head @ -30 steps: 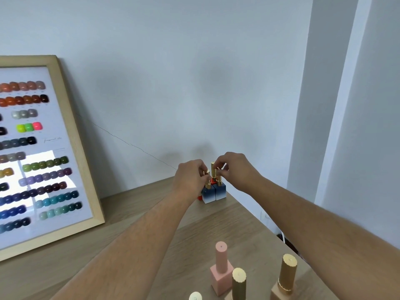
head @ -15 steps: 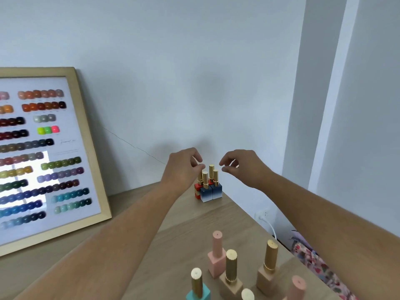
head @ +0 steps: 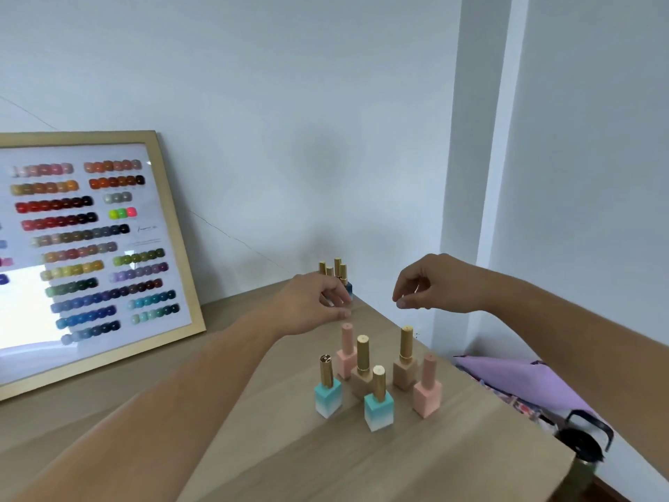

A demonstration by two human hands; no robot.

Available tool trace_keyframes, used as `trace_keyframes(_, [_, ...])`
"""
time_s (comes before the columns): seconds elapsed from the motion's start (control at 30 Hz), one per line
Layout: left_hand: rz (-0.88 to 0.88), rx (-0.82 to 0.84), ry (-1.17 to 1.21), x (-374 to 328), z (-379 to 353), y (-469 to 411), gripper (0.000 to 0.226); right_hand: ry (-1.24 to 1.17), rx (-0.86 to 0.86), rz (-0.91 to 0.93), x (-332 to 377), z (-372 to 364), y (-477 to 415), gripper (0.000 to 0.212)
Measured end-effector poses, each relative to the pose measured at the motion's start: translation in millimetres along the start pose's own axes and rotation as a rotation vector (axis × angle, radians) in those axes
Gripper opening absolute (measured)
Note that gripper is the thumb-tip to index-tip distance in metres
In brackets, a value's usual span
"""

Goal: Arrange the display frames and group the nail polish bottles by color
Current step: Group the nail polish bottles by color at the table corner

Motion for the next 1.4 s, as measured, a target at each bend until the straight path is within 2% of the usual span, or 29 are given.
trace_keyframes(0.1, [0.005,0.037,-0.030,-4,-8,8,0.023,0.053,0.008,-0.038,-5,-7,20,0.009])
trace_keyframes(0.3, [-0.017,0.153,-0.041,-13,-24,20,0.018,0.075,-0.024,-0.065,-8,-22,31,0.020])
trace_keyframes(0.6, [-0.052,0.170,-0.042,-14,-37,12,0.017,0.115,-0.021,-0.058,-7,-43,13,0.010])
trace_keyframes(0.87, [-0.118,-0.035,-0.066,-26,-20,-26,0.014,0.127,-0.084,-0.073,-23,-33,-17,0.011])
trace_keyframes(1.03, [-0.038,-0.145,-0.111,-4,1,-61,0.009,0.082,-0.179,-0.073,-32,-32,-59,0.015])
trace_keyframes(1.2, [0.062,-0.244,-0.124,29,11,-90,0.016,0.050,-0.215,-0.055,-33,-39,-105,0.018])
trace_keyframes(1.4, [0.107,-0.262,-0.086,60,-2,-113,0.017,0.063,-0.224,-0.039,-38,-50,-148,0.017])
Point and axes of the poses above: each hand's wrist, its own y-axis away from the middle knuckle, its own z-axis out of the back of the hand, x = y × z, the point moved 2 cm from there along -y, towards the middle knuckle, and after that the axes turned 3 degrees about y, right-handed, at the moved point
